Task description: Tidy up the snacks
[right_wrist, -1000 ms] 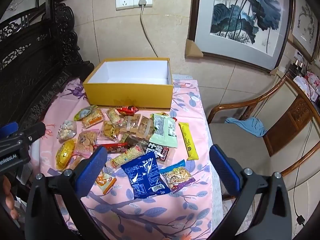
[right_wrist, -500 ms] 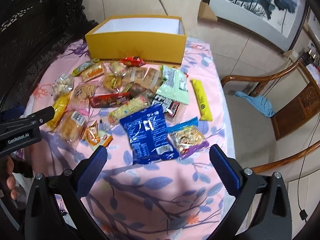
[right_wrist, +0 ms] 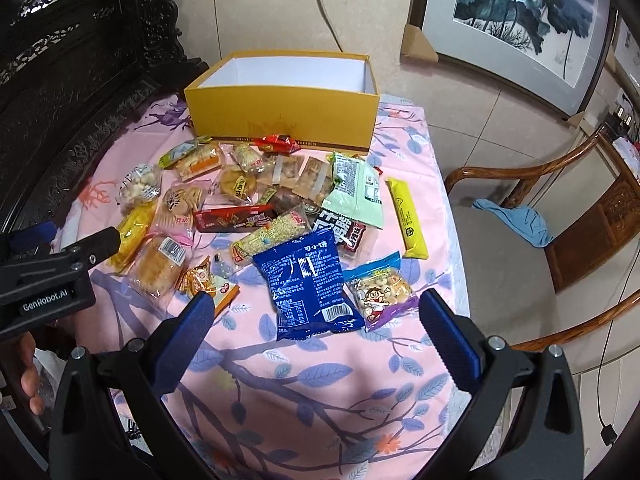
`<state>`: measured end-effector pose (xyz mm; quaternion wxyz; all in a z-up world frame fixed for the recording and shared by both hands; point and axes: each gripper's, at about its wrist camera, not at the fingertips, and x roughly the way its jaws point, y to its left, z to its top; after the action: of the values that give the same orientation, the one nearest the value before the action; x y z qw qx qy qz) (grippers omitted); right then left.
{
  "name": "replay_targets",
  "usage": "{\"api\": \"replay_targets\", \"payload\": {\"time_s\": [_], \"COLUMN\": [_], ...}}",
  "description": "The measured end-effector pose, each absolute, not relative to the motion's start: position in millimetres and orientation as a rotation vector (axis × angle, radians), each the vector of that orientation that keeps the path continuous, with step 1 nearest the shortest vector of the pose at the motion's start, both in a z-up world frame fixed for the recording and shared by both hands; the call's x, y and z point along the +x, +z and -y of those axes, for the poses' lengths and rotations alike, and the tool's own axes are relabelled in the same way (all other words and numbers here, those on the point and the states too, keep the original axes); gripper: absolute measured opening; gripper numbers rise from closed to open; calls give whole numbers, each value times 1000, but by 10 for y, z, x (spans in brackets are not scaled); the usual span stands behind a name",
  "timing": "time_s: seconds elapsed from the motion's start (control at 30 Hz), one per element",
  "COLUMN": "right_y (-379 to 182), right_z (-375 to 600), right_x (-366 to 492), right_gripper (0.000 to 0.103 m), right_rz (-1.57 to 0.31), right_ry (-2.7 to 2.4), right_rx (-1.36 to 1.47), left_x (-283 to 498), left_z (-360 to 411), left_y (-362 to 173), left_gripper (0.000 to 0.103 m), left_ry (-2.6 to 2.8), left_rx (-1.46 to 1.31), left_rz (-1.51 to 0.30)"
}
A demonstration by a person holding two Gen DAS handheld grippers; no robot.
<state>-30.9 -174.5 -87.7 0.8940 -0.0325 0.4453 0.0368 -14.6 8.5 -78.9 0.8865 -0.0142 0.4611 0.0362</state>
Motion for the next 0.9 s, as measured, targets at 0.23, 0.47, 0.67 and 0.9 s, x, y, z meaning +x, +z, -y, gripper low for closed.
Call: {"api": "replay_targets", "payload": {"time_s": [0.23,0.47,0.67,0.9], "right_y": [-847,-821,-815,-790], "right_z": [1756,1764,1765,1762], "right_x": [-337,-335,-334,-321], "right_gripper": [102,102,102,102], "right_rz": [-913,-909,-907,-904], "right_ry": [74,76,76,71], "right_rx": [-68,-63,-62,-54], "left_x": [-149,-165,-149,-128], "left_z": [-87,-39,-33,-33], "left_y": [-784,-761,-724,-718], "left_gripper": [101,101,101,101], "left_ry": [72,69,63,55], "left_rx": [-30,-28,-29,-31], "left_rz": [-959,-959,-955,-956]}}
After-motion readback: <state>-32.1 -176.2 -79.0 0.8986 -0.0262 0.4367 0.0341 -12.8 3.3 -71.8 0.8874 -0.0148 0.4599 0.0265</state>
